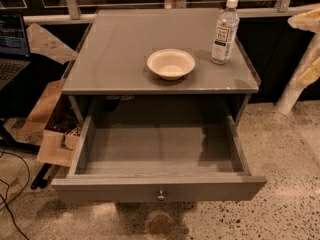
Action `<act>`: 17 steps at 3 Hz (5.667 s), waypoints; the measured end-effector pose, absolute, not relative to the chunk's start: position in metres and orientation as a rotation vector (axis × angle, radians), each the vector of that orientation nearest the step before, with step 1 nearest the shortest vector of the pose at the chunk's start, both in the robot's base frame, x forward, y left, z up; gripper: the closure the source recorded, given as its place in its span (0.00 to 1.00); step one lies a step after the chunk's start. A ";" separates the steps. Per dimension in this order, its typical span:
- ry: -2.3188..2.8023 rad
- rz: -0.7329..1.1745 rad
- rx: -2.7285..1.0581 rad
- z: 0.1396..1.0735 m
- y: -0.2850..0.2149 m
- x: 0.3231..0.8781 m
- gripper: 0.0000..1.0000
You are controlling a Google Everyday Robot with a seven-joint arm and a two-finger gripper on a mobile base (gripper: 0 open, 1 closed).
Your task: Place blue plastic bottle into top drawer
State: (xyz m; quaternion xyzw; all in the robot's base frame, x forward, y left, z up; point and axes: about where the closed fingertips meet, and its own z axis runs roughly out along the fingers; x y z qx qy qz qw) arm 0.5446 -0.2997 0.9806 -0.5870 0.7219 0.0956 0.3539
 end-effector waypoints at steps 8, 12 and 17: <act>1.819 0.439 -1.012 0.890 -0.279 0.734 0.00; 1.797 0.439 -1.076 0.878 -0.245 0.786 0.25; 1.794 0.401 -1.163 0.899 -0.241 0.763 1.00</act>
Offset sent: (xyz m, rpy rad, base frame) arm 0.0868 -0.0061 -0.0220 0.0431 -0.0295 -0.3215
